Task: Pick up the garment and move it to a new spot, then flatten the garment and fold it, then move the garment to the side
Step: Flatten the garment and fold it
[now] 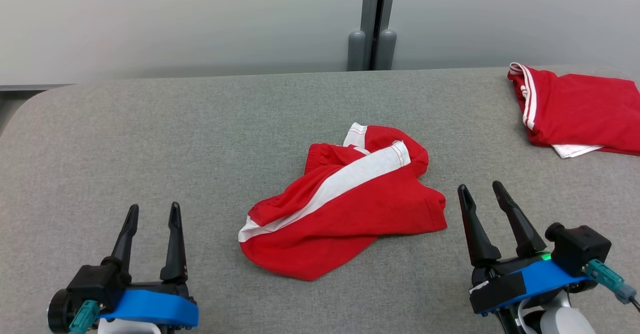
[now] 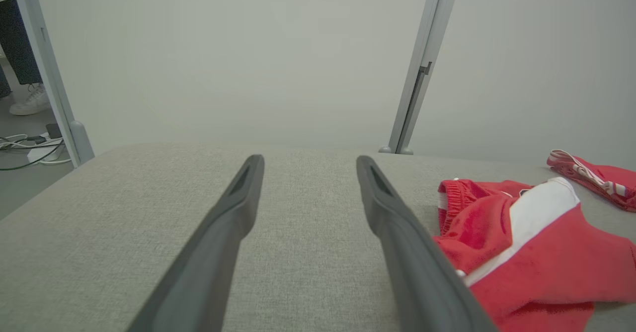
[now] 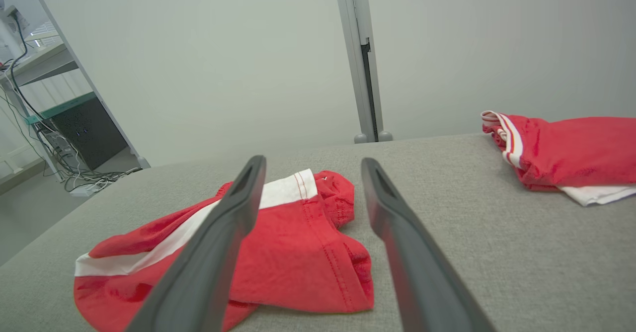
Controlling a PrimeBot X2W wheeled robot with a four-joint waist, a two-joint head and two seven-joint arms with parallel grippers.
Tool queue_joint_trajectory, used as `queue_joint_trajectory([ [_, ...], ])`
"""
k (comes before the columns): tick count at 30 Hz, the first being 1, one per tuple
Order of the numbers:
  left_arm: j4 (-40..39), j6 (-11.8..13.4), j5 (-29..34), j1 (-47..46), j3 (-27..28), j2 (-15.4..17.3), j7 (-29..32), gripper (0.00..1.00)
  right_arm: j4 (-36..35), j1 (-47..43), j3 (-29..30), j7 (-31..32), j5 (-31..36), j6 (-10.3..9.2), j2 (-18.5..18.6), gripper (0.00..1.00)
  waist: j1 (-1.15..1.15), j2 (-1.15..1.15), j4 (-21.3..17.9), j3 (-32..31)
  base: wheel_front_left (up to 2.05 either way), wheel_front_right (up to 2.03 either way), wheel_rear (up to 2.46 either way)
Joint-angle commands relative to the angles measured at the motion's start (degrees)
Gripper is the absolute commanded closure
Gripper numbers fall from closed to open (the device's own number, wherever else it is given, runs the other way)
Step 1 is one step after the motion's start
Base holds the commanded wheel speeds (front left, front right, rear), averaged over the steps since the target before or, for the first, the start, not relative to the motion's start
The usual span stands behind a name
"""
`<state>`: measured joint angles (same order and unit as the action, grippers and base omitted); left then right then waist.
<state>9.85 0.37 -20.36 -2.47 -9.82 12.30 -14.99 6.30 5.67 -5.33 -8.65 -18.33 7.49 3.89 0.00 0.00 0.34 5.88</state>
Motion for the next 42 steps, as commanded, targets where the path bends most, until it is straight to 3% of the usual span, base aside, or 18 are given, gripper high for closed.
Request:
queue_joint_trajectory([
  [1,0.4,-0.4,0.3,0.6,0.6,0.0,-0.2,0.0,0.1,0.3,0.2,0.3,0.4,0.01,0.3,0.0,0.0,0.0,0.1,0.0,0.0,0.0,0.0],
  [9,1.0,-1.0,1.4,1.2,2.2,-0.8,-0.2,0.0,3.2,2.8,1.9,5.0,-0.2,0.01,0.4,0.0,0.0,0.0,1.1,0.7,0.0,0.0,0.0],
  [17,0.8,-1.4,1.7,-0.3,2.0,-1.8,-0.2,0.0,11.3,14.4,3.0,21.5,-4.9,0.01,-0.3,0.0,0.0,0.0,2.7,2.7,0.0,0.0,0.0],
  [24,1.2,-1.9,1.8,-1.4,1.1,-2.4,-0.2,0.0,19.6,24.5,3.2,30.0,-6.6,0.01,-0.7,0.0,0.0,0.0,4.6,4.2,0.0,0.0,0.0],
  [35,1.5,-2.3,1.4,-2.1,0.4,-2.7,-0.2,0.0,32.3,32.4,4.8,32.6,-4.3,0.01,-0.5,0.0,0.0,0.0,6.5,5.6,0.0,0.0,0.0],
  [42,1.1,-2.1,1.0,-2.2,0.3,-2.6,-0.2,0.0,34.6,33.8,0.7,31.3,-6.9,0.01,-0.7,0.0,0.0,0.0,6.6,5.9,0.0,0.0,0.0],
])
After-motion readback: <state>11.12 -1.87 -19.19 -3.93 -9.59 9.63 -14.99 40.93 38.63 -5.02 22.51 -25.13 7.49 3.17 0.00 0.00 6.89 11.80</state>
